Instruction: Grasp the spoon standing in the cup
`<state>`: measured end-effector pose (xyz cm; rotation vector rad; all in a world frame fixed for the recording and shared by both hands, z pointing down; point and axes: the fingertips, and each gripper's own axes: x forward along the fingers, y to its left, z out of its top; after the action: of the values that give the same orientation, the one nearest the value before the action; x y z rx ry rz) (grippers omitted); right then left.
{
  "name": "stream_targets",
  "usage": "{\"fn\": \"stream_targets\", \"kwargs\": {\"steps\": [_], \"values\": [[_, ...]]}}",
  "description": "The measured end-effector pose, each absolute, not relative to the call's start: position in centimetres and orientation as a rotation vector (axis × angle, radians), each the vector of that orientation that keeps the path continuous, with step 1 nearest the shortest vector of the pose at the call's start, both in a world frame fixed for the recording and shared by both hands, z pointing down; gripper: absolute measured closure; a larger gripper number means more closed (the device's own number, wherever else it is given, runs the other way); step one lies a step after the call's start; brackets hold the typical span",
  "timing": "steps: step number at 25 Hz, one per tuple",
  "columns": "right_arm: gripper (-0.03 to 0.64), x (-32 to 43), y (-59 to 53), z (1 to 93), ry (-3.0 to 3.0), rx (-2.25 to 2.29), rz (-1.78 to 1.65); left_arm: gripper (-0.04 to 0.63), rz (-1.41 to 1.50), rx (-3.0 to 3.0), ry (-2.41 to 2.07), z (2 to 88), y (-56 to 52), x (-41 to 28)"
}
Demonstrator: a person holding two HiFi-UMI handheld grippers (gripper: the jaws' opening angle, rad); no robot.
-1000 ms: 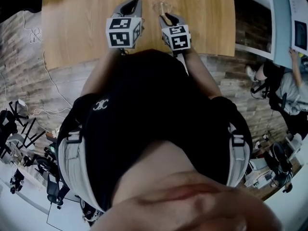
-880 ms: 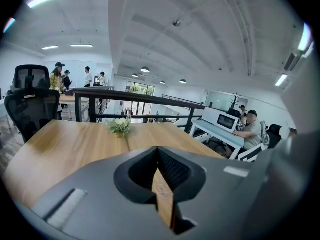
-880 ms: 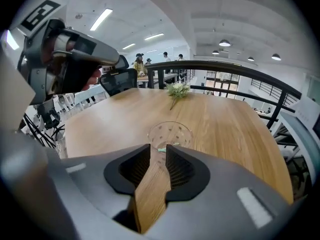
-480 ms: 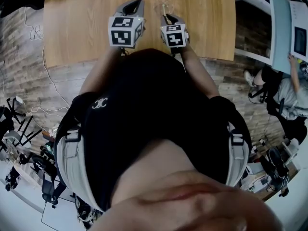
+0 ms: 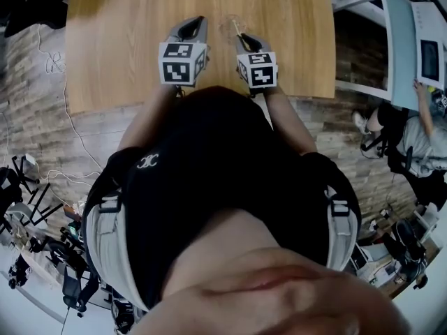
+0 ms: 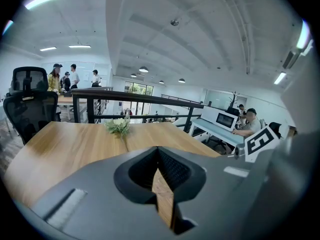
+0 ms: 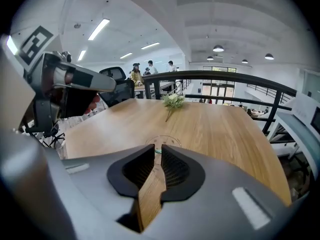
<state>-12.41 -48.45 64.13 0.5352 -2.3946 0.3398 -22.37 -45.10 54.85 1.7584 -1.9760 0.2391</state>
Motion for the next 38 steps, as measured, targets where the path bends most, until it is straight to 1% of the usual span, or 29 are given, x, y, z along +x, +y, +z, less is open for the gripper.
{"fn": "stream_targets", "kwargs": {"steps": [11, 24, 30, 38], "values": [[0.577, -10.6, -49.0, 57.8, -2.541, 0.574, 0.338, 0.583, 0.24, 1.787, -1.986, 54.6, -46.2, -21.1], [0.577, -10.4, -53.5, 47.4, -2.794, 0.871, 0.203, 0.583, 0.187, 1.794, -2.082, 52.8, -46.8, -21.8], [0.581, -10.1, -53.9, 45.0, -2.89, 0.961, 0.112, 0.583, 0.155, 1.784, -2.102, 52.3, -46.9, -22.3], [0.583, -10.0, -55.1, 45.5, -2.868, 1.018, 0.14, 0.583, 0.126, 1.796, -2.108, 51.9, -46.9, -22.8]]}}
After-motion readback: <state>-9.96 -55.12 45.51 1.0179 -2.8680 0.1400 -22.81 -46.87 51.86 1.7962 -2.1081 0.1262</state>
